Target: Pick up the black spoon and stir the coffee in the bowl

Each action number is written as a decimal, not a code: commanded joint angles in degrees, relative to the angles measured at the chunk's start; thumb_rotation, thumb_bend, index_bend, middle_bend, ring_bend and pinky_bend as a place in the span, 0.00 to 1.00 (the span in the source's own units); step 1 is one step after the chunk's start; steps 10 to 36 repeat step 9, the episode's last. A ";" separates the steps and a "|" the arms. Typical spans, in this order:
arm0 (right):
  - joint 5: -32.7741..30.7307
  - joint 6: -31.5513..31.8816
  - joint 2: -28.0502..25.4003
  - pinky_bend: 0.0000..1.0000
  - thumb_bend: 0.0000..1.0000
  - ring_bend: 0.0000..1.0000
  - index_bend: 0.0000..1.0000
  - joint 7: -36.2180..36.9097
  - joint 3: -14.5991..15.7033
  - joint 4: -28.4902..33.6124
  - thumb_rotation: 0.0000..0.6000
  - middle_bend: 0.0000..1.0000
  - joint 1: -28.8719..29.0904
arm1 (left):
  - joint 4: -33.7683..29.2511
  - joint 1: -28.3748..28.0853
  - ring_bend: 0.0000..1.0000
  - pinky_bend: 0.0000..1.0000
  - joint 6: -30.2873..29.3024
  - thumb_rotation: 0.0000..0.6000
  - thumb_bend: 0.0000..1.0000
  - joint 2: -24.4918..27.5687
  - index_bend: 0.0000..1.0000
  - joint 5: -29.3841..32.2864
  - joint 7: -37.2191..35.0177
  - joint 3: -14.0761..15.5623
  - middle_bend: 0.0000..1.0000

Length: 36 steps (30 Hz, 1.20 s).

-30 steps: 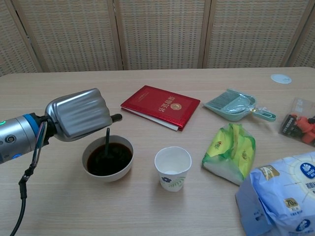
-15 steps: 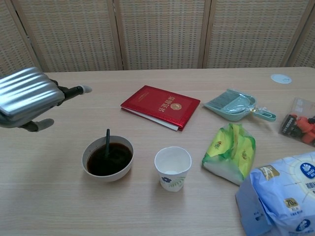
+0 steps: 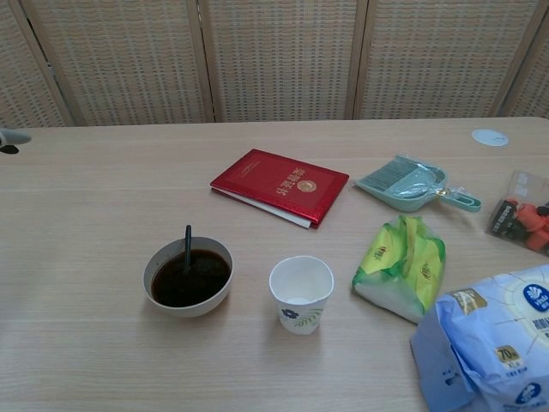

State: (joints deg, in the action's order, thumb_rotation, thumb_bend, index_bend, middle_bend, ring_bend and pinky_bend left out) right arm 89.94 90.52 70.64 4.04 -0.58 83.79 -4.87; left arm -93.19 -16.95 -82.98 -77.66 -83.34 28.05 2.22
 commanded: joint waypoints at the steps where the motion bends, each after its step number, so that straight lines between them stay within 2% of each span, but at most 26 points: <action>1: 0.35 0.16 0.02 0.09 0.24 0.02 0.22 -0.50 0.09 0.28 1.00 0.15 0.14 | 1.70 4.92 0.07 0.31 -6.53 1.00 0.32 1.21 0.00 -4.40 -12.68 1.65 0.06; 4: 0.58 0.26 0.03 0.09 0.24 0.02 0.22 -0.97 0.11 0.50 1.00 0.15 0.29 | 3.15 7.04 0.03 0.24 -9.25 1.00 0.32 0.84 0.00 -5.64 -16.70 1.98 0.03; 9: 0.75 0.18 0.12 0.09 0.24 0.02 0.22 -1.59 0.17 0.76 1.00 0.15 0.52 | 3.40 9.19 0.02 0.14 -10.39 1.00 0.31 1.30 0.00 -6.48 -21.43 2.90 0.02; 36: 0.75 0.18 0.12 0.09 0.24 0.02 0.22 -1.59 0.17 0.76 1.00 0.15 0.52 | 3.40 9.19 0.02 0.14 -10.39 1.00 0.31 1.30 0.00 -6.48 -21.43 2.90 0.02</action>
